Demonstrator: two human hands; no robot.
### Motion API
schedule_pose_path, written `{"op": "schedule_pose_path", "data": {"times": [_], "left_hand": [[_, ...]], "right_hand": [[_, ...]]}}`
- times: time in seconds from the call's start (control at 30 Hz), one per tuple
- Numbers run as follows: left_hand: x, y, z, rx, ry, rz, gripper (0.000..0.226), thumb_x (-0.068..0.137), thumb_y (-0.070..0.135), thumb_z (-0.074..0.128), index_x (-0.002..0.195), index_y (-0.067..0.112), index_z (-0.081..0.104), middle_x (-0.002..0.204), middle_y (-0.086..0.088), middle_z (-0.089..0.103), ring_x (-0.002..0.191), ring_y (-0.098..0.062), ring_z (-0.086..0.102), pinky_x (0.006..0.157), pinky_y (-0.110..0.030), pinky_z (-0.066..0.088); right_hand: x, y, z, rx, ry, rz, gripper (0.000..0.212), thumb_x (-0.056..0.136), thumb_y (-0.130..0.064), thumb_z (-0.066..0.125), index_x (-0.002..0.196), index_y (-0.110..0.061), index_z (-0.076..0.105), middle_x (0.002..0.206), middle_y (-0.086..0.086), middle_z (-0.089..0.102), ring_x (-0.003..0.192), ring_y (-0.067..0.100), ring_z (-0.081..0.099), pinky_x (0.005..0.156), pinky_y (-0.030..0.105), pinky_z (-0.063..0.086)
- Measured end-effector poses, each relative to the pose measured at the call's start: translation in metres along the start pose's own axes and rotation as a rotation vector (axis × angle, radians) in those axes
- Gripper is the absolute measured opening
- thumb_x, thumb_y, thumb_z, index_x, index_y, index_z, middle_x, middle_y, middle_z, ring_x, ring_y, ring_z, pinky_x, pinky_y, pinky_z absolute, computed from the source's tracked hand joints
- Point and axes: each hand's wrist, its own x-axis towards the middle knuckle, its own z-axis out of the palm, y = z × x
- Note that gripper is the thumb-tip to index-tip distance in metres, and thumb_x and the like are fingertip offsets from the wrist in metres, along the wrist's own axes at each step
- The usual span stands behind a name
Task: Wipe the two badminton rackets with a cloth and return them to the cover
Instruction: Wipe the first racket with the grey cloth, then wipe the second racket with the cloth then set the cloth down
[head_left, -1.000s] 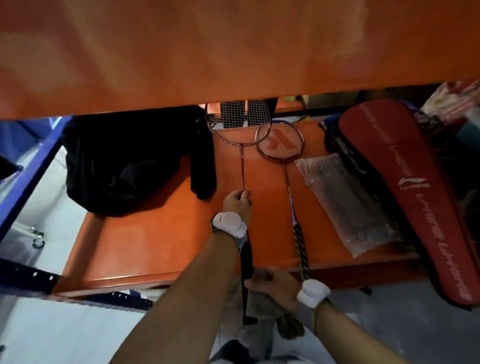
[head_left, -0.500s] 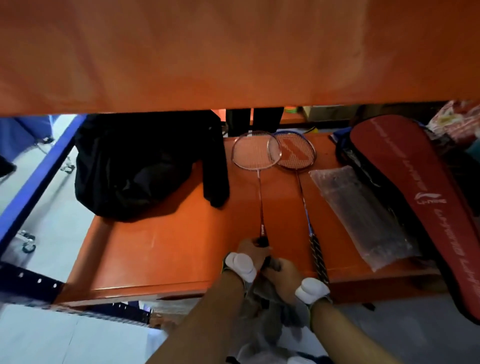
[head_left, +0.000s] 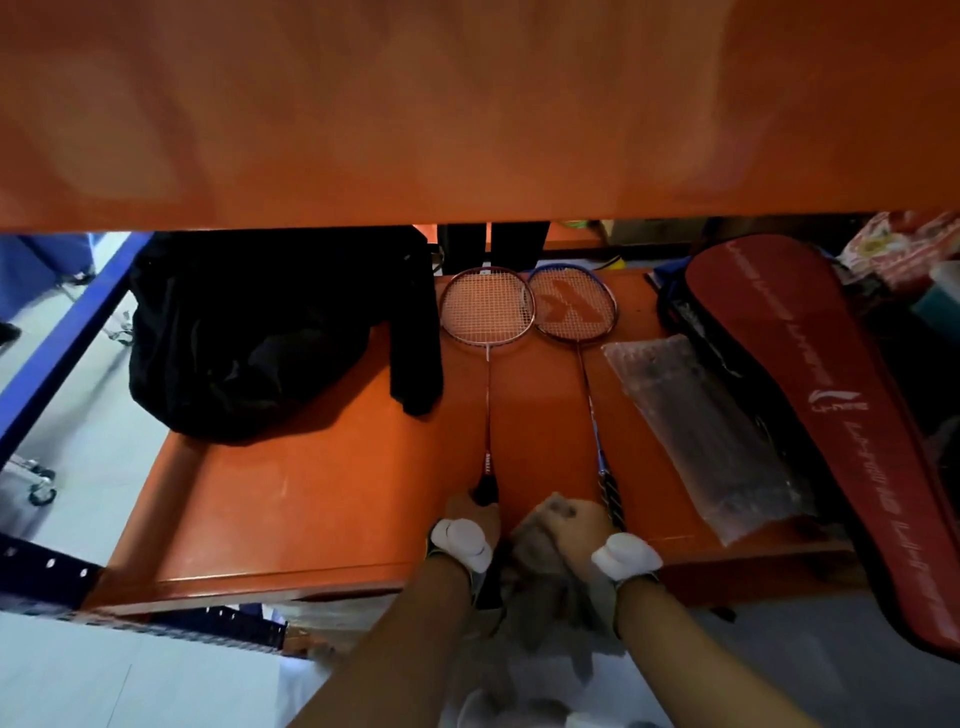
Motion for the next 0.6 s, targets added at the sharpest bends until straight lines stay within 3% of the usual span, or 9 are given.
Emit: {"op": "schedule_pose_path", "data": {"times": [0.07,0.13,0.17,0.23,0.33,0.37,0.47,0.53,0.6], "left_hand": [[-0.002,0.0,0.004,0.044,0.034,-0.002,0.038,0.095,0.021,0.058,0.127,0.003,0.06,0.127,-0.019,0.065,0.106,-0.029,0.065,0.072,-0.024,0.048],[-0.004,-0.001,0.011,0.144,0.122,0.026,0.042,0.092,0.019,0.06,0.131,0.004,0.056,0.134,-0.02,0.059,0.118,-0.032,0.059,0.095,-0.034,0.049],[-0.004,-0.003,0.018,0.21,0.175,0.053,0.044,0.092,0.016,0.058,0.134,0.005,0.052,0.139,-0.02,0.055,0.126,-0.032,0.053,0.106,-0.037,0.041],[-0.007,0.0,0.027,0.301,0.236,0.039,0.045,0.093,0.012,0.054,0.136,0.007,0.047,0.143,-0.019,0.048,0.13,-0.033,0.046,0.111,-0.039,0.032],[-0.011,0.007,0.036,0.29,0.279,-0.088,0.049,0.091,0.012,0.055,0.139,0.015,0.045,0.143,-0.016,0.043,0.131,-0.035,0.044,0.107,-0.045,0.037],[-0.013,0.009,0.039,0.308,0.29,-0.101,0.049,0.092,0.012,0.055,0.139,0.016,0.045,0.144,-0.015,0.043,0.132,-0.034,0.042,0.107,-0.045,0.038],[-0.016,0.013,0.054,0.329,0.36,-0.132,0.049,0.091,0.013,0.054,0.139,0.019,0.045,0.144,-0.014,0.042,0.133,-0.034,0.04,0.106,-0.046,0.038],[-0.02,0.016,0.058,0.405,0.451,-0.12,0.052,0.086,0.016,0.058,0.136,0.023,0.045,0.139,-0.013,0.044,0.129,-0.034,0.042,0.102,-0.048,0.04],[-0.025,0.026,0.07,0.456,0.497,0.031,0.048,0.083,0.021,0.06,0.129,0.022,0.048,0.129,-0.012,0.049,0.121,-0.033,0.047,0.097,-0.047,0.044]], "right_hand": [[-0.001,-0.004,-0.028,0.249,0.151,0.037,0.019,0.096,-0.025,0.058,0.093,-0.007,0.065,0.09,0.012,0.067,0.079,0.024,0.065,0.066,0.033,0.052],[-0.001,-0.008,-0.055,0.527,0.309,0.009,0.026,0.093,-0.032,0.062,0.098,-0.006,0.065,0.093,0.012,0.067,0.076,0.024,0.063,0.059,0.028,0.048],[0.0,-0.012,-0.065,0.645,0.329,-0.022,0.031,0.093,-0.037,0.061,0.095,-0.007,0.065,0.092,0.013,0.066,0.074,0.025,0.062,0.06,0.029,0.048],[-0.002,-0.018,-0.085,0.885,0.261,-0.069,0.039,0.095,-0.047,0.052,0.092,-0.01,0.065,0.089,0.011,0.065,0.073,0.025,0.062,0.061,0.03,0.05],[-0.003,-0.02,-0.115,1.157,0.223,-0.152,0.045,0.101,-0.046,0.038,0.103,-0.01,0.066,0.099,0.009,0.067,0.086,0.024,0.067,0.072,0.033,0.056],[-0.005,-0.017,-0.125,1.212,0.226,-0.148,0.043,0.101,-0.046,0.037,0.102,-0.012,0.065,0.099,0.008,0.066,0.085,0.023,0.065,0.069,0.032,0.056],[-0.008,-0.002,-0.147,1.246,0.239,-0.082,0.037,0.099,-0.05,0.041,0.093,-0.019,0.062,0.086,0.003,0.069,0.072,0.02,0.067,0.056,0.03,0.056],[-0.009,0.006,-0.154,1.289,0.195,-0.081,0.045,0.099,-0.051,0.037,0.098,-0.015,0.064,0.082,0.006,0.075,0.071,0.021,0.073,0.065,0.034,0.056],[-0.012,0.014,-0.17,1.318,0.162,-0.087,0.048,0.099,-0.052,0.036,0.098,-0.014,0.065,0.078,0.006,0.076,0.069,0.02,0.074,0.066,0.031,0.057]]}}
